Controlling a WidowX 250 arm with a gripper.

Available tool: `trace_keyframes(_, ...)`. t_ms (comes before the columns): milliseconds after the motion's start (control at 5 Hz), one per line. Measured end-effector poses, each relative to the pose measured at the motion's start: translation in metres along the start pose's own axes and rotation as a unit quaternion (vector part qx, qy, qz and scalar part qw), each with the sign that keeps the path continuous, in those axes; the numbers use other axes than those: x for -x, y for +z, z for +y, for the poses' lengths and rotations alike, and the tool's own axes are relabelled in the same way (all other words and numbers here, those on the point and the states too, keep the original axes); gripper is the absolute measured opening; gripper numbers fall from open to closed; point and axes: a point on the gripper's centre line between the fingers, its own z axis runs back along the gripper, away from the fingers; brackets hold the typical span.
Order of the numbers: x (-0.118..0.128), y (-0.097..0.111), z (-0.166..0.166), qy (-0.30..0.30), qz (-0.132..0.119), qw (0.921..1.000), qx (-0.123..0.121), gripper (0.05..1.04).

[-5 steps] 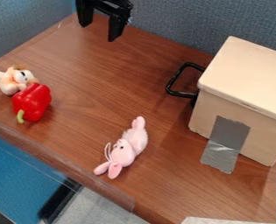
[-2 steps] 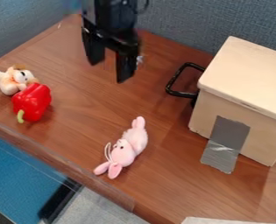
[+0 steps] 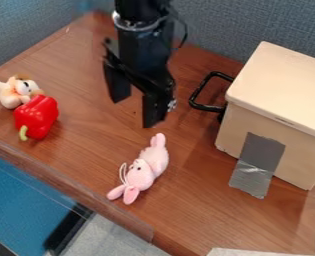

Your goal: Move the pink rabbit to the upper left

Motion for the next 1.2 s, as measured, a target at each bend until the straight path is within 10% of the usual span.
trace_keyframes(800, 0.009, -0.097, -0.029, -0.033, 0.074, 0.9967, -0.003, 0.951)
trace_keyframes(1200, 0.014, -0.104, -0.027, -0.026, 0.072, 0.9970, -0.004, 0.467)
